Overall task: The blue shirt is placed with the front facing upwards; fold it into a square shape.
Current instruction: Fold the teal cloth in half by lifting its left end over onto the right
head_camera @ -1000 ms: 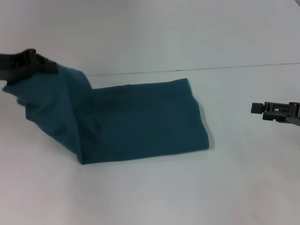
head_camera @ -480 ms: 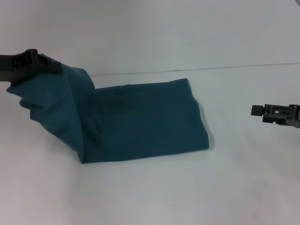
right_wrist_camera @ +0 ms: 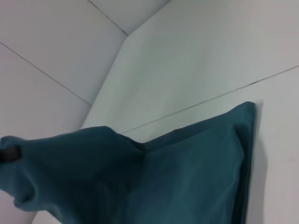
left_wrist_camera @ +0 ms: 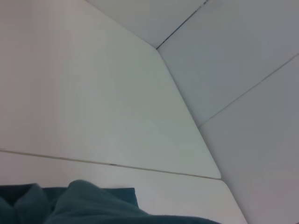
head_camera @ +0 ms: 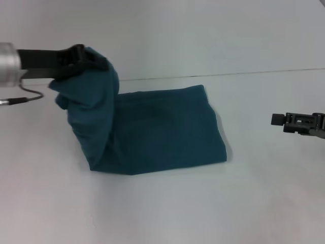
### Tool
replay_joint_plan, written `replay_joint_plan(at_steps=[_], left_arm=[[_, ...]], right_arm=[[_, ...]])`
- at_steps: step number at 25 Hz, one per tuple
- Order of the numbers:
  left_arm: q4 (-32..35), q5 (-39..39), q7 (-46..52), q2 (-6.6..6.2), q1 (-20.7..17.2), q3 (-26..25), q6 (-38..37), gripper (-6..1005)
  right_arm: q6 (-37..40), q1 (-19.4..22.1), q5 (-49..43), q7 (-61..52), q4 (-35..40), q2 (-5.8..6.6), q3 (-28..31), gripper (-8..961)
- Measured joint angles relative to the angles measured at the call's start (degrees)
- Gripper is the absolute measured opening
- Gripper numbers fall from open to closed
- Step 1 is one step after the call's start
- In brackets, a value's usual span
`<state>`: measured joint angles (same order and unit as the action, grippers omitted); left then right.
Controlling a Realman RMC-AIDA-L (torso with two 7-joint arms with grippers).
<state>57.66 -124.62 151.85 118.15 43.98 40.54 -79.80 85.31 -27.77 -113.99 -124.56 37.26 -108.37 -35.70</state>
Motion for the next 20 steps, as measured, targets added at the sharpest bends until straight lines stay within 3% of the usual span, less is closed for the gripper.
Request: replay_joint_plan(at_steps=[4, 7, 12, 20], left_arm=[[-1.7, 0.1, 0.4, 2.37, 1.2, 4.0, 5.3, 60], [-4.7, -0.2, 0.4, 3.07, 2.8, 6.7, 8.6, 60], [-9.4, -0.9, 0.8, 2.62, 6.4, 11.1, 11.9, 61], [-10.1, -12.3, 8.8, 0.92, 13.8, 16.8, 11.5, 60]], right_arm=[[0.0, 0.0, 0.0, 0.0, 0.0, 0.00, 0.0, 886], [0.0, 0.0, 0.0, 0.0, 0.0, 0.05, 0.0, 886], [0.0, 0.2, -0.4, -0.1, 0.0, 0.09, 0.0, 886], [0.0, 0.3, -0.7, 0.0, -0.1, 0.09, 0.0, 886]])
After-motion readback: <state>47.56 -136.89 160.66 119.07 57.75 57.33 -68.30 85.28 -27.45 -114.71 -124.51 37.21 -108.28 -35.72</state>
